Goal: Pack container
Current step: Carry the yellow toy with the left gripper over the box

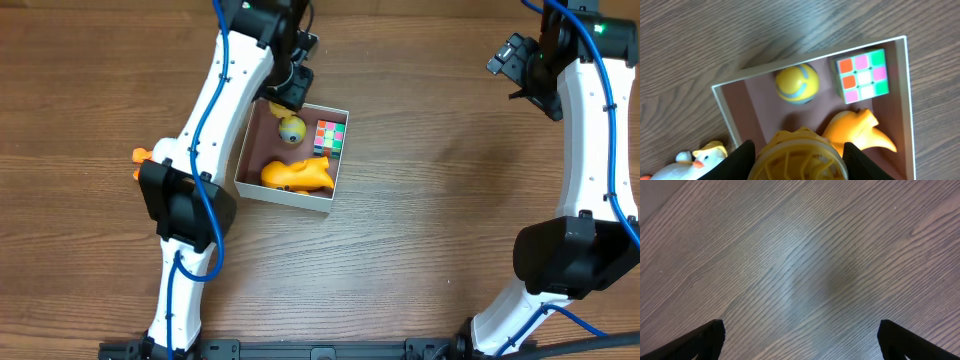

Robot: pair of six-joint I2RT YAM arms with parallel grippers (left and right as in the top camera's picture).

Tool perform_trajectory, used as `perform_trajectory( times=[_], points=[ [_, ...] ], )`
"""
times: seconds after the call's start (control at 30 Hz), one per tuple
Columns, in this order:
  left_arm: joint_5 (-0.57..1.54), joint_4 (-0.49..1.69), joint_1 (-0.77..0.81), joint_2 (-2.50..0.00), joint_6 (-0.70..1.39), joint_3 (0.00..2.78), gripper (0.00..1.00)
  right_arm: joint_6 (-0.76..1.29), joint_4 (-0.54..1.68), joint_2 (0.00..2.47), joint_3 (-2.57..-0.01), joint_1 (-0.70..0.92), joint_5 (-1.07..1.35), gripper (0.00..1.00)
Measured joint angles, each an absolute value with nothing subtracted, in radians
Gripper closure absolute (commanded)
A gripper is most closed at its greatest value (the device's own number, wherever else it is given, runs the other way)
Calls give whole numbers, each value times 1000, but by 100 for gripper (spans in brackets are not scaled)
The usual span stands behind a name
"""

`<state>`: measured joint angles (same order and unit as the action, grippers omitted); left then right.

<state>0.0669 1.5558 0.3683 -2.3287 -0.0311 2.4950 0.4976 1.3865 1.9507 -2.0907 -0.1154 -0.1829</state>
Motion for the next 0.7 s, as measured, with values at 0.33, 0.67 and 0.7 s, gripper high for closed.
perform_trajectory(
  times=[0.33, 0.67, 0.7],
  points=[
    [67, 1468, 371, -2329, -31, 2302, 67, 498, 1387, 1951, -2091, -115, -183, 0],
    [-5, 1344, 371, -2329, 86, 2183, 71, 497, 1387, 1951, -2091, -115, -183, 0],
    [-12, 1338, 371, -2329, 100, 2180, 71, 498, 1386, 1951, -2091, -115, -183, 0]
  ],
)
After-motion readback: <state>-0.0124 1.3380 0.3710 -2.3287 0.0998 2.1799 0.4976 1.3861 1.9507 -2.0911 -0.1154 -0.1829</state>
